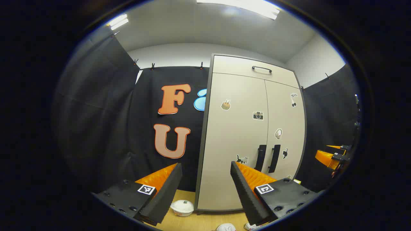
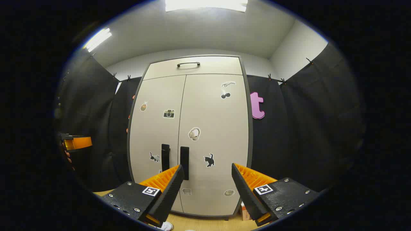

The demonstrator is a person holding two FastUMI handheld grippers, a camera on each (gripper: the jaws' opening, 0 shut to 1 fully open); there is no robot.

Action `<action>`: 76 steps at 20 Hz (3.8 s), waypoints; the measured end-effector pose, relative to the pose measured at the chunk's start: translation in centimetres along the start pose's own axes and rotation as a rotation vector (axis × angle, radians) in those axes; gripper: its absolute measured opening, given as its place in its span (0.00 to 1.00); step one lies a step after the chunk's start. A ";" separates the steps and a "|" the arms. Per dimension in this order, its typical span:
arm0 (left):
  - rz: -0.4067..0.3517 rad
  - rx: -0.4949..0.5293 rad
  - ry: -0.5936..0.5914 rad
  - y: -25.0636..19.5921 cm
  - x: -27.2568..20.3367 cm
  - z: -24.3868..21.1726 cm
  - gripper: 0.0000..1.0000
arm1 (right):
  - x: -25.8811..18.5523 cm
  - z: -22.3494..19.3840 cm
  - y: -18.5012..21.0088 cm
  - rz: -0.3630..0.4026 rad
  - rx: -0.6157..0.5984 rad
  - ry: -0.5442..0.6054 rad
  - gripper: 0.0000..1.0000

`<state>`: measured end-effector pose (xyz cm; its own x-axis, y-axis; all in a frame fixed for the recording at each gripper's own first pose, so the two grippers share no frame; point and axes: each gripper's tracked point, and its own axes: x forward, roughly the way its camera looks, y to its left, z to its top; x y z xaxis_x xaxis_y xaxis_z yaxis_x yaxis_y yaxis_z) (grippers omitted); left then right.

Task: Grab one shoe with the right hand and put it into the shoe cabinet, grab the other shoe with the left hand and put it into the shoe cabinet; then close the right door with the right hand and the left door with the left hand.

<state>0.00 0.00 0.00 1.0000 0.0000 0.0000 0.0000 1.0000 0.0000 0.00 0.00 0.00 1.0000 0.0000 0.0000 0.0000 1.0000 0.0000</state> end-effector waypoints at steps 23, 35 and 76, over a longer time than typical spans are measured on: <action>-0.060 0.039 0.000 -0.5 -0.4 0.0 0.97 | 1.0 0.5 2.1 0.003 0.035 0.032 0.92; 0.049 0.059 0.045 4.3 -1.8 -2.0 0.98 | 11.2 -4.5 6.2 0.016 0.125 0.232 0.82; -0.127 0.061 0.151 -4.5 2.2 -6.9 0.98 | 10.1 -7.7 4.3 -0.002 0.118 0.366 0.17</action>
<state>2.18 -4.51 -6.94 0.9806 -0.1214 -0.1541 0.1307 0.9901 0.0511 10.11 4.31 -7.70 0.9340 0.0191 -0.3568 0.0235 0.9932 0.1145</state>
